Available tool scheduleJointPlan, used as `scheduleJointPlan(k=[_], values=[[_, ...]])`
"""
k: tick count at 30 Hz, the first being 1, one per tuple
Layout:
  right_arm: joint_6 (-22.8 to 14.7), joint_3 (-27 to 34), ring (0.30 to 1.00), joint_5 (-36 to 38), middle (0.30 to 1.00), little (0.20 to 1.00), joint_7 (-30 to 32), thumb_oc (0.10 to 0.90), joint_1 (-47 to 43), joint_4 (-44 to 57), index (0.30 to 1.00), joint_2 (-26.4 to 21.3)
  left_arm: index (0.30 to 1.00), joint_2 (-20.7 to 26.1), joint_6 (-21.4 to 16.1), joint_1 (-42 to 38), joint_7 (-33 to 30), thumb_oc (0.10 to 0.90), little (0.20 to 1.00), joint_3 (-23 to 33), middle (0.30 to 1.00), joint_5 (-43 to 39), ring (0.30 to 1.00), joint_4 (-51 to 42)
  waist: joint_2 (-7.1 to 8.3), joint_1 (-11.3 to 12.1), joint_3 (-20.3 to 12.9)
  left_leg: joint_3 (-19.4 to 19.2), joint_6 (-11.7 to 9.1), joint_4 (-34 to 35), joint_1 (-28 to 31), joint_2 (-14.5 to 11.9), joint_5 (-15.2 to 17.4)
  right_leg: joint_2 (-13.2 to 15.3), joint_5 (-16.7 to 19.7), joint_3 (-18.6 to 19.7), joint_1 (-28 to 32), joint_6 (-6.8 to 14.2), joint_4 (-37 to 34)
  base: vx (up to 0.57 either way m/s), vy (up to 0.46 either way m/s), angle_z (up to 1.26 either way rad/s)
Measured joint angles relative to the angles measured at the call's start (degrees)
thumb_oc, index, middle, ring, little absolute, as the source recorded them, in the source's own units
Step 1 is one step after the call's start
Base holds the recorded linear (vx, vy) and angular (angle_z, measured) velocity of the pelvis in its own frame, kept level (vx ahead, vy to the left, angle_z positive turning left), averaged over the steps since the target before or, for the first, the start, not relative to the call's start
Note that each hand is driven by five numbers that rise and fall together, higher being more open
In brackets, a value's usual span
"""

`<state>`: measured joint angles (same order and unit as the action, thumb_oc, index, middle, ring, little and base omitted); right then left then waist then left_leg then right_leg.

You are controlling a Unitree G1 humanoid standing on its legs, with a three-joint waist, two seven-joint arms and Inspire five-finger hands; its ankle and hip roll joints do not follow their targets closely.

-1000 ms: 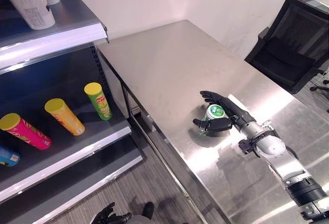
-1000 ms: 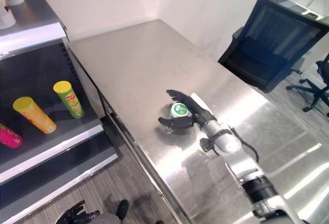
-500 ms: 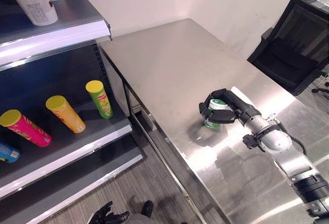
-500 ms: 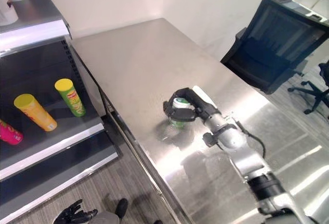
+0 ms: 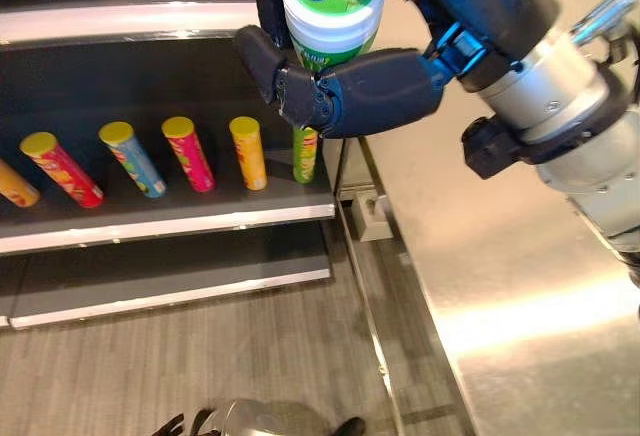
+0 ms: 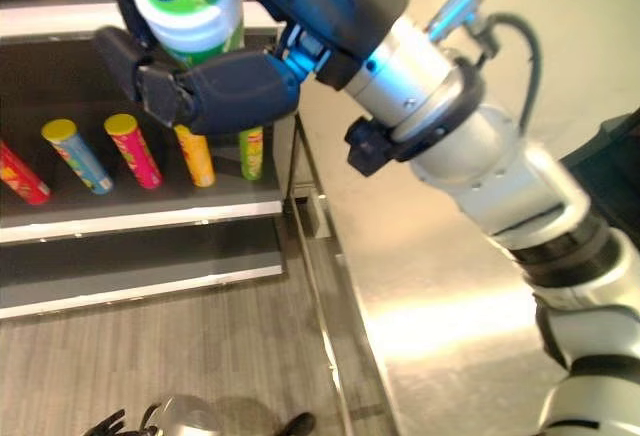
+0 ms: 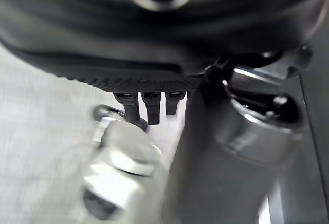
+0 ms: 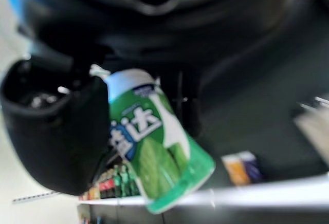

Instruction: Put the goods on the table back onto the shelves and tidy them up.

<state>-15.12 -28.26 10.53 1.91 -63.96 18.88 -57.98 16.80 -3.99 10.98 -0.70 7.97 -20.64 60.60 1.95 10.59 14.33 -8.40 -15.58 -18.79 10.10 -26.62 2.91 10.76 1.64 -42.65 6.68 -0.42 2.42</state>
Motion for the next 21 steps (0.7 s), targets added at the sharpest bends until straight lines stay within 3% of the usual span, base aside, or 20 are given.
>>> scheduleJointPlan(k=[1, 2, 3, 4, 5, 6, 7, 8, 9, 10, 11, 12, 13, 14, 15, 16, 17, 18, 19, 21], values=[[-0.1, 0.0, 0.3, 0.1, 0.3, 0.3, 0.1, 0.4, 0.1, 0.1, 0.3, -0.2, 0.9, -1.7, -0.2, -0.4, 0.0, 0.8, 0.9, -0.8, 0.9, 0.0, 0.9, 0.0, -1.71, -1.5, -1.7, -2.2, 0.0, 4.3, 2.4, 0.2, -0.4, 2.9, 1.0, 1.1, -0.5, 1.5, 2.2, -0.11, 0.609, 1.97], [0.0, 0.5, 0.3, 0.2, 0.3, 0.3, 0.2, 0.4, 0.4, 0.0, 0.3, -0.4, 0.9, -3.4, -0.7, -0.9, 0.2, 0.8, 0.9, -2.3, 0.9, 0.0, 0.9, -0.2, -4.14, -2.8, -4.5, -2.3, 0.0, 12.2, 3.3, 2.0, -1.5, 5.4, 2.7, 1.5, -0.6, 3.6, 2.4, -0.08, 0.604, 1.37], [-0.1, 2.9, 0.3, 0.6, 0.3, 0.3, -0.1, 0.4, 2.2, 0.0, 0.3, 0.2, 0.9, -5.5, -0.7, -1.3, 1.2, 0.8, 0.9, -4.0, 0.9, 0.5, 0.9, -0.5, -5.51, -3.0, -6.9, -1.9, 0.2, 18.6, 3.3, 6.3, -1.7, 8.6, 5.2, 2.5, -0.7, 6.2, 2.2, -0.07, 0.406, 1.33], [0.2, 4.5, 0.3, 1.5, 0.3, 0.3, 0.7, 0.4, 3.4, 0.1, 0.3, 0.9, 0.9, -7.3, -0.7, -0.5, 1.6, 0.8, 0.9, -6.9, 0.9, 0.7, 0.9, -2.8, -7.77, -3.4, -9.4, -5.2, 1.1, 22.4, 3.8, 9.9, -3.0, 10.8, 7.3, 2.0, -1.3, 7.0, 2.4, -0.05, 0.407, 0.74], [-0.9, 5.8, 0.3, 1.8, 0.3, 0.3, 1.6, 0.4, 6.3, 0.2, 0.3, 3.5, 0.9, -5.7, -0.8, -0.6, 1.6, 0.8, 0.9, -8.3, 0.9, 1.1, 0.9, -3.9, -4.41, -2.2, -10.1, -5.6, 1.6, 23.9, 4.4, 14.4, -1.2, 15.1, 6.4, 4.7, -3.4, 8.0, 4.0, -0.06, 0.411, 0.13], [-0.9, 4.0, 0.3, 1.7, 0.3, 0.3, 1.3, 0.4, 7.1, 0.0, 0.3, 5.7, 0.9, -3.3, -0.8, -0.6, 1.3, 0.8, 0.9, -8.3, 0.9, 1.2, 0.9, -3.9, -1.65, -1.2, -10.2, -5.2, 2.4, 23.6, 4.1, 16.6, -1.2, 15.2, 5.2, 5.9, -5.1, 9.1, 4.9, -0.04, 0.366, -0.19], [-0.4, 1.9, 0.3, 0.9, 0.3, 0.3, 0.3, 0.4, 7.1, -0.1, 0.3, 5.8, 0.9, -0.8, -0.6, -0.8, 1.2, 0.8, 0.9, -7.8, 0.9, 1.8, 0.9, -3.5, 0.45, -1.0, -10.7, -4.5, 2.9, 22.7, 2.8, 17.2, -0.9, 13.5, 5.4, 5.9, -5.1, 8.6, 4.3, -0.04, 0.343, -0.25], [0.4, 1.1, 0.3, -1.1, 0.3, 0.3, -0.6, 0.4, 7.3, -2.2, 0.3, 8.3, 0.9, 3.4, -0.6, -0.6, 1.1, 0.8, 0.9, -7.1, 0.9, 3.0, 0.9, -3.2, 4.46, 0.8, -10.7, -4.8, 2.2, 17.2, 0.4, 18.9, -0.4, 13.0, 10.0, 5.1, -4.6, 3.1, 1.6, -0.07, 0.38, 0.15], [1.3, 3.7, 0.3, -1.2, 0.3, 0.3, 0.8, 0.4, 6.6, -7.8, 0.3, 12.8, 0.9, 6.0, -0.7, -0.7, 1.0, 0.8, 0.9, -9.3, 0.9, 5.0, 0.9, -3.4, 6.32, 2.9, -10.3, -1.8, 10.3, 14.0, -8.8, 22.2, 0.3, 18.6, 22.6, 6.9, -4.9, 7.1, -1.6, -0.14, 0.502, 0.18], [1.9, 4.1, 0.3, -1.8, 0.3, 0.3, 0.9, 0.4, 7.0, -8.5, 0.3, 13.7, 0.9, 7.0, 0.0, 0.1, 1.1, 0.8, 0.9, -8.3, 0.9, 5.3, 0.9, -2.5, 6.76, 2.1, -9.3, -1.9, 12.0, 12.8, -9.8, 25.0, 0.7, 20.7, 26.6, 7.2, -5.5, 2.6, -1.6, -0.14, 0.486, 0.56], [2.3, 4.3, 0.3, -2.0, 0.3, 0.3, 1.6, 0.4, 7.0, -10.6, 0.3, 14.2, 0.9, 7.4, 0.6, -0.9, 1.5, 0.8, 0.9, -7.6, 0.9, 5.5, 0.9, -3.1, 6.3, 1.4, -8.0, -2.2, 14.8, 10.6, -11.9, 26.9, 1.6, 23.1, 28.6, 13.2, -6.8, 0.1, 1.9, -0.06, 0.329, 1.04], [2.6, 2.9, 0.3, -2.4, 0.3, 0.3, 3.5, 0.4, 6.9, -13.8, 0.3, 12.4, 0.9, 7.4, 0.4, -3.4, 1.1, 0.8, 0.9, -8.6, 0.9, 5.5, 0.9, -5.0, 4.92, 0.8, -6.9, 2.5, 16.8, 12.3, -11.3, 28.2, -0.1, 22.3, 21.6, 29.5, -10.6, 5.6, 10.7, 0.06, 0.051, 1.64], [2.9, 0.5, 0.3, -2.6, 0.3, 0.3, 3.3, 0.4, 6.2, -16.1, 0.3, 8.0, 0.9, 8.1, 0.1, -6.3, 1.1, 0.8, 0.9, -10.1, 0.9, 5.5, 0.9, -7.0, 1.4, 0.0, -5.4, 6.1, 16.5, 13.9, -11.7, 25.7, -2.0, 10.2, 4.5, 40.6, -10.3, 13.4, 13.0, 0.1, -0.081, 1.85], [3.9, -1.4, 0.3, -2.7, 0.3, 0.3, 3.1, 0.4, 5.7, -19.7, 0.3, 5.7, 0.9, 9.5, -0.7, -6.6, 1.3, 0.8, 0.9, -10.2, 0.9, 5.1, 0.9, -9.7, 1.91, 0.1, -5.1, 8.6, 15.8, 17.0, -11.5, 25.1, -4.6, 0.9, -3.2, 43.4, -11.0, 13.4, 13.0, 0.13, -0.154, 1.39], [4.9, -1.6, 0.3, -2.7, 0.3, 0.3, 2.9, 0.4, 5.6, -21.4, 0.3, 5.1, 0.9, 9.4, -0.8, -6.8, 1.0, 0.8, 0.9, -9.7, 0.9, 4.9, 0.9, -9.8, 3.13, 0.1, -5.1, 9.5, 15.9, 17.9, -11.1, 26.4, -5.1, -0.8, -4.0, 38.4, -9.8, 10.5, 8.0, 0.14, -0.121, 0.7], [5.6, -1.6, 0.3, -2.6, 0.3, 0.3, 2.8, 0.4, 5.4, -22.0, 0.3, 5.1, 0.9, 8.3, -0.8, -5.9, 0.9, 0.8, 0.9, -8.9, 0.9, 4.9, 0.9, -9.5, 3.72, 0.5, -5.5, 9.3, 15.9, 18.3, -10.7, 27.4, -5.0, -0.4, -2.5, 33.9, -7.7, 6.9, 1.7, 0.13, -0.104, 0.15], [5.7, -1.6, 0.3, -2.5, 0.3, 0.3, 2.8, 0.4, 5.3, -22.2, 0.3, 5.3, 0.9, 7.3, -0.8, -4.6, 0.9, 0.8, 0.9, -8.3, 0.9, 4.8, 0.9, -9.5, 3.25, 0.8, -5.6, 8.7, 15.9, 19.4, -9.7, 27.3, -5.0, -0.3, -1.1, 32.5, -5.7, 7.1, -1.7, 0.07, -0.052, -0.44], [5.5, -1.6, 0.3, -2.5, 0.3, 0.3, 2.9, 0.4, 5.0, -22.0, 0.3, 5.3, 0.9, 6.6, -0.8, -2.0, 1.2, 0.8, 0.9, -7.8, 0.9, 4.8, 0.9, -9.7, 3.78, 1.6, -5.8, 7.0, 15.7, 21.3, -7.9, 27.4, -5.2, 0.2, 1.6, 31.2, -3.6, 8.2, -5.9, 0.07, -0.07, -0.45], [5.4, -0.4, 0.3, -2.5, 0.3, 0.3, 3.1, 0.4, 5.0, -22.0, 0.3, 4.4, 0.9, 4.4, 0.7, 0.2, 1.5, 0.8, 0.9, -8.1, 0.9, 4.9, 0.9, -6.8, 4.34, 0.0, -6.0, 7.2, 15.3, 22.2, -7.1, 27.1, -5.3, -0.5, 3.2, 30.3, -2.2, 8.3, -8.2, 0.09, -0.094, -0.37], [5.7, 0.2, 0.3, -2.5, 0.3, 0.3, 3.6, 0.4, 5.0, -23.1, 0.3, 4.6, 0.9, 2.0, 0.6, 1.0, 1.5, 0.8, 0.9, -8.4, 0.9, 4.8, 0.9, -7.1, 3.8, -0.3, -6.1, 7.4, 14.7, 23.3, -6.2, 26.1, -5.8, -1.4, 2.9, 29.8, -1.5, 7.8, -8.2, 0.09, -0.103, 0.1]])
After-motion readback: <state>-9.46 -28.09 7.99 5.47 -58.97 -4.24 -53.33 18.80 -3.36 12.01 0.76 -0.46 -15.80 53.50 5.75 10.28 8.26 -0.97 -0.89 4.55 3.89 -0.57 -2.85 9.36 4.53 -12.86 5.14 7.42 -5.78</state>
